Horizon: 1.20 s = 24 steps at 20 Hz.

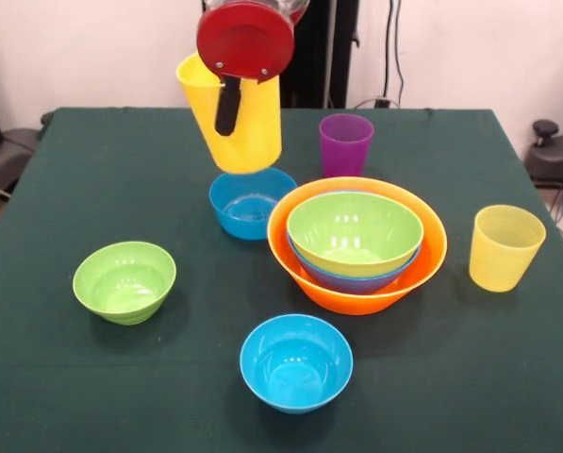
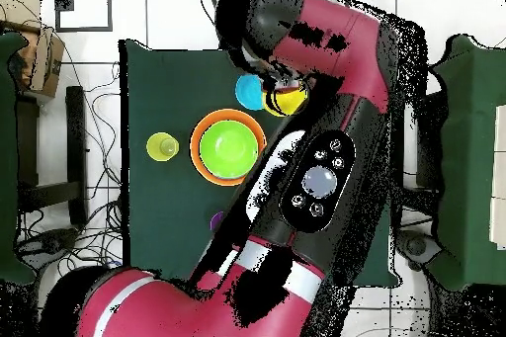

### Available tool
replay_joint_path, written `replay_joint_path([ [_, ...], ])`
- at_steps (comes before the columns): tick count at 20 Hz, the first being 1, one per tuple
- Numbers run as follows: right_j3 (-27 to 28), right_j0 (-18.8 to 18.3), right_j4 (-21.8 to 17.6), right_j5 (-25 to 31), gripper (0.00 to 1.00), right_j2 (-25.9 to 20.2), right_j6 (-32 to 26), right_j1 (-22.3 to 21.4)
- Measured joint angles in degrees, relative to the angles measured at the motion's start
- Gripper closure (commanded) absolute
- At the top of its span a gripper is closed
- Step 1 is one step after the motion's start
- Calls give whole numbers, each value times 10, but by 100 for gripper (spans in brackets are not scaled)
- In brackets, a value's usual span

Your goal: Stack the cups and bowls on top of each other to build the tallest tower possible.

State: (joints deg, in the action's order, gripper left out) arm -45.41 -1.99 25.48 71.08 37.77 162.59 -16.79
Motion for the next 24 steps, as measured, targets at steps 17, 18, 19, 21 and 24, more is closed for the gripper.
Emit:
replay_joint_path([
  [17,71,0,35,0,100,40,107,82],
  [18,71,0,36,0,100,42,108,85],
  [19,71,0,36,0,100,43,108,86],
  [21,72,0,37,1,100,46,108,89],
  [24,74,1,41,2,100,51,108,94],
])
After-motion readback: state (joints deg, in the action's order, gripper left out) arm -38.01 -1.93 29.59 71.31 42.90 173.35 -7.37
